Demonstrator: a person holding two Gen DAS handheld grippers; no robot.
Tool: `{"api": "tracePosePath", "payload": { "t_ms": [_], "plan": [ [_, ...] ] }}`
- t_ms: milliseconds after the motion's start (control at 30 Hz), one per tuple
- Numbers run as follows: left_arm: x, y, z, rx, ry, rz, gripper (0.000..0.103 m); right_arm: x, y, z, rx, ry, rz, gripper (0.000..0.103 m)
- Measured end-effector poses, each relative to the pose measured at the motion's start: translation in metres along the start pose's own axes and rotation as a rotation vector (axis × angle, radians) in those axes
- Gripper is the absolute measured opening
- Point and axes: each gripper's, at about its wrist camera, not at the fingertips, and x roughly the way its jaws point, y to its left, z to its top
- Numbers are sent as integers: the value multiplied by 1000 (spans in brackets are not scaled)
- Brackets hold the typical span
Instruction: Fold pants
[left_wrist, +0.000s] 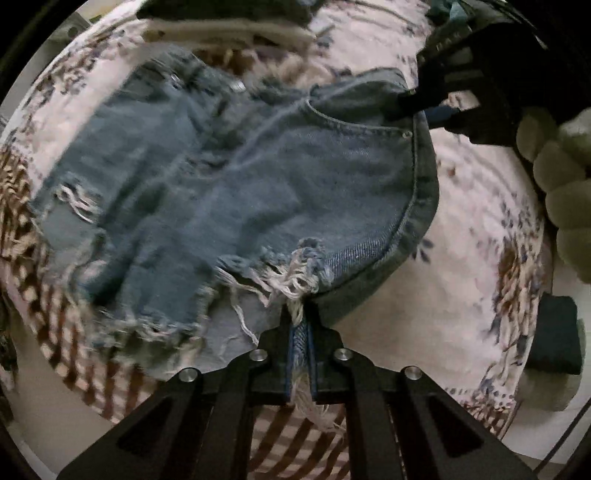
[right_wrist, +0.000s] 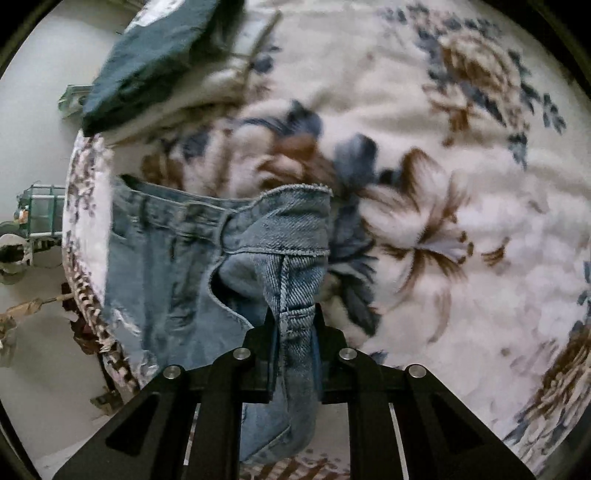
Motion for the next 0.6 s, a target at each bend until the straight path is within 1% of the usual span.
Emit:
{"api": "tracePosePath", "payload": {
  "t_ms": [33,67,100,167,200,267,300,433,467,500,600],
  "plan": [
    [-7,5,2,-5,-9,-4,4,-6,4,1,-4,-7,2,15],
    [-7,-3,6,-12,-20,-7,4,-12,13,1,-10,-16,3,15],
    [-14,1,11,-20,-42,-6,4,-19,23,1,-23,-28,3,15],
    [-25,10,19,-27,-72,-2,4,-30,42,4,-38,-47,3,15],
    [-28,13,22,-39,-85,-2,4,-34,51,5,-41,-56,2,15],
    [-38,32,31,-77,-102,-9,4,-39,76,9,-48,-74,-2,15],
    [-36,34,36,-93,-105,-11,4,-41,88,11,-51,-77,-6,15],
    [-44,91,55,-185,-104,-23,4,-29,150,28,-81,-62,-28,15],
    [-43,104,59,-208,-100,-24,4,-22,172,35,-99,-53,-41,15],
    [-40,126,64,-245,-86,-29,4,-13,189,39,-111,-48,-50,15],
    [-29,170,75,-299,-58,-30,4,18,245,57,-154,-23,-77,15]
  ]
}}
